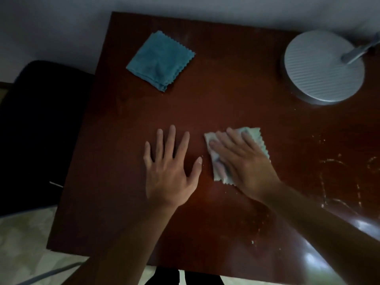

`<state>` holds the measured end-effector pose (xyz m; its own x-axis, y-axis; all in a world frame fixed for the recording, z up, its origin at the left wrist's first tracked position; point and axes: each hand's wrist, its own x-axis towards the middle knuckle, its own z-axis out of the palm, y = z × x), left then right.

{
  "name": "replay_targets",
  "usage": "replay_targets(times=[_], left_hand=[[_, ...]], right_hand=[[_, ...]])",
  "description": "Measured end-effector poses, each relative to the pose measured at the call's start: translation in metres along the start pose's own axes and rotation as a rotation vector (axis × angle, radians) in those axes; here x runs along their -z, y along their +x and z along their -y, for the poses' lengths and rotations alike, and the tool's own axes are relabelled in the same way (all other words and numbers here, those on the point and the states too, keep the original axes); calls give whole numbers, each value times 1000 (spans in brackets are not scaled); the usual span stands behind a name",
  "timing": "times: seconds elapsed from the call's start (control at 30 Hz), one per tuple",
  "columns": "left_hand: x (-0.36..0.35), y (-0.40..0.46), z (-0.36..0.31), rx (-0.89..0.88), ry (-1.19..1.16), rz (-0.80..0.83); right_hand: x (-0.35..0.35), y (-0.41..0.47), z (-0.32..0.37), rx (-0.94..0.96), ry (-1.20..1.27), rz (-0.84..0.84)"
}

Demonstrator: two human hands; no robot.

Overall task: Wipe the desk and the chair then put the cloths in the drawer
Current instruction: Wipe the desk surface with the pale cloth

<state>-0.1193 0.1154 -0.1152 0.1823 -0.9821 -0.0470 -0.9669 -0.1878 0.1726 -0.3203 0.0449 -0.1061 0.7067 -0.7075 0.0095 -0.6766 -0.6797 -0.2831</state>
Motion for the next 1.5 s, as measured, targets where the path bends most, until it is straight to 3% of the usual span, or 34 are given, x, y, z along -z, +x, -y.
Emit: replay_targets(times=[0.17, 0.27, 0.4, 0.5, 0.67, 0.87, 1.0, 1.1, 1.17, 1.3, 1.37, 1.43, 1.5], left_hand=[[-1, 0, 1, -8, -2, -2], [-3, 1, 3, -1, 9, 13], [-3, 0, 3, -15, 2, -21], [-2, 0, 2, -15, -20, -31], [-2, 1, 2, -6, -55, -43], [0, -1, 4, 6, -195, -113], [0, -3, 7, -33, -232, -100], [0, -10, 16, -89, -264, -110], [0, -22, 26, -157, -229, -107], [-2, -40, 37, -229, -186, -125], [-3, -40, 35, -232, -176, -152], [-3, -38, 34, -220, -179, -153], [-4, -39, 35, -224, -189, -144]], right_hand=[[13, 124, -69, -308, -117, -97], [12, 165, -67, -360, -125, -122], [-5, 81, -17, -50, -55, -46], [6, 63, -36, 71, -56, 20], [4, 120, -56, -169, -151, -62], [-25, -27, 54, 48, -61, -27], [-12, -7, 23, 105, -105, 24], [3, 54, -23, -117, -151, -66], [-2, 55, -13, -191, -136, -96], [-25, -46, 71, 63, -29, -17], [-26, -78, 79, 117, 42, 1], [-20, -59, 59, 31, 69, -6], [-8, -7, 31, -184, 48, -46]])
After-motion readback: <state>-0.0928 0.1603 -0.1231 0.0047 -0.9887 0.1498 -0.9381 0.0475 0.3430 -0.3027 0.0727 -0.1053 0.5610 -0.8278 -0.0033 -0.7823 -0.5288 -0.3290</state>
